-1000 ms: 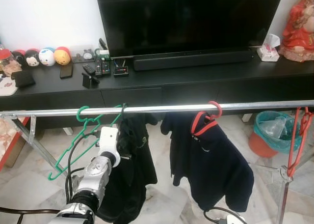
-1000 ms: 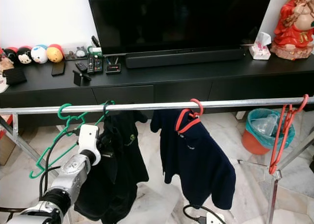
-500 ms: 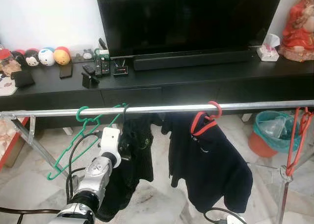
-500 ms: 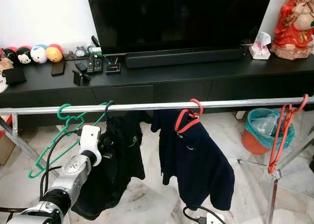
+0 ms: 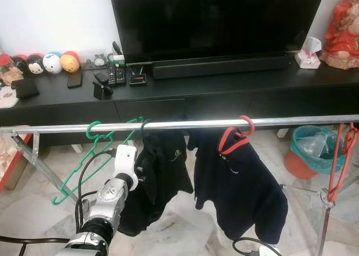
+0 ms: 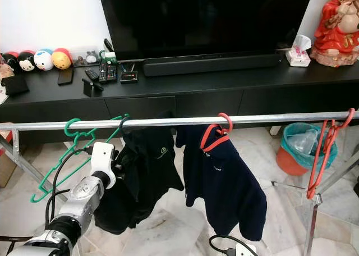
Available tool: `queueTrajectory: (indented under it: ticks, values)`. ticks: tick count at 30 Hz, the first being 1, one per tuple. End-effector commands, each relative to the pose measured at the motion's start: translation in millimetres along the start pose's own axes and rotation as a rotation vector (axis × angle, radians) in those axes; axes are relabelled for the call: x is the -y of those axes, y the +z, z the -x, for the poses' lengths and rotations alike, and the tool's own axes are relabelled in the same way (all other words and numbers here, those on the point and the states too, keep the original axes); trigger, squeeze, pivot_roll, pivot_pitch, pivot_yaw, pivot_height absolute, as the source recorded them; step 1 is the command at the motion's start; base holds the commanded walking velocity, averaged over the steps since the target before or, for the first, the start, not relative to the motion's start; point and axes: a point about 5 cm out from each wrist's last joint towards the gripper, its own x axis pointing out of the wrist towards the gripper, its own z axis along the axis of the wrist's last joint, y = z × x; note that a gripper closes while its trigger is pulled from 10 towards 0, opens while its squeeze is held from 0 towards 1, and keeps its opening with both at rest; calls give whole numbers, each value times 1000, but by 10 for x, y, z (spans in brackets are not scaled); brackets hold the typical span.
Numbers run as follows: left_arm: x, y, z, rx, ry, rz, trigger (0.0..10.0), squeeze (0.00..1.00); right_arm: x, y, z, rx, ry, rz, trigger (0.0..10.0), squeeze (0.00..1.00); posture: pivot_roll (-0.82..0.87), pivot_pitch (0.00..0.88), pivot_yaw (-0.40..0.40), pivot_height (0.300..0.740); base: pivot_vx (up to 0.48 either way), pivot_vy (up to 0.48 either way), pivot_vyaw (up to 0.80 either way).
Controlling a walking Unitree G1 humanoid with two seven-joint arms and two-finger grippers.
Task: Hang hanger
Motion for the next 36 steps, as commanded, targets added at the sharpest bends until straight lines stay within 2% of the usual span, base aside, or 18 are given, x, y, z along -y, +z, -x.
queueTrajectory:
  ticks: [1,8,13,14,17,18,19,20,23,24,26,28,29,32,33,36]
  values:
    - [-78,50,38,46,18,5,10000,1000,-4,-48,11,-24,4,0,10000,0,-62,0,31,740,0,0,0]
    - [-133,115,121,108,6,-2,10000,1000,-5,-49,12,-21,5,0,10000,0,-56,0,33,740,0,0,0]
    - [-180,179,253,169,-7,-20,10000,1000,-3,-48,12,-20,6,1,10000,0,-56,0,35,740,0,0,0]
    - [-215,235,378,207,-12,-44,10000,918,4,-48,12,-19,4,3,10000,0,-56,0,36,740,0,0,0]
    - [-229,247,426,214,-8,-50,10000,886,8,-48,13,-19,2,2,10000,0,-54,0,35,740,0,0,0]
    - [-249,253,479,219,1,-57,10000,502,11,-49,13,-20,2,3,10000,0,-50,0,35,740,0,0,0]
    - [-284,261,596,224,16,-75,10000,0,16,-50,13,-20,1,4,10000,0,-46,0,34,740,0,0,0]
    - [-284,261,596,224,16,-75,10000,0,16,-50,13,-20,1,4,10000,0,-46,0,34,740,0,0,0]
    - [-393,196,837,192,71,-92,10000,0,25,-50,13,-22,2,9,10000,0,-34,0,32,740,0,0,0]
    - [-393,196,837,192,71,-92,10000,0,25,-50,13,-22,2,9,10000,0,-34,0,32,740,0,0,0]
    - [-540,-5,1020,108,131,-115,10000,0,23,-48,11,-24,4,13,10000,0,-29,0,31,740,0,0,0]
    - [-599,-131,1116,51,148,-130,10000,0,21,-47,10,-24,4,15,10000,0,-26,0,32,740,0,0,0]
    - [-645,-275,1207,-17,155,-148,10000,0,20,-46,9,-25,3,18,10000,0,-24,0,34,740,0,0,0]
    - [-682,-371,1274,-64,166,-162,10000,0,19,-45,9,-26,1,15,10000,0,-28,0,35,740,0,0,0]
    - [-765,-531,1389,-141,210,-159,10000,0,13,-40,7,-24,-1,14,10000,0,-26,0,35,740,0,0,0]
    - [-825,-702,1481,-226,239,-148,10000,0,11,-36,5,-23,-2,15,10000,0,-25,0,35,740,0,0,0]
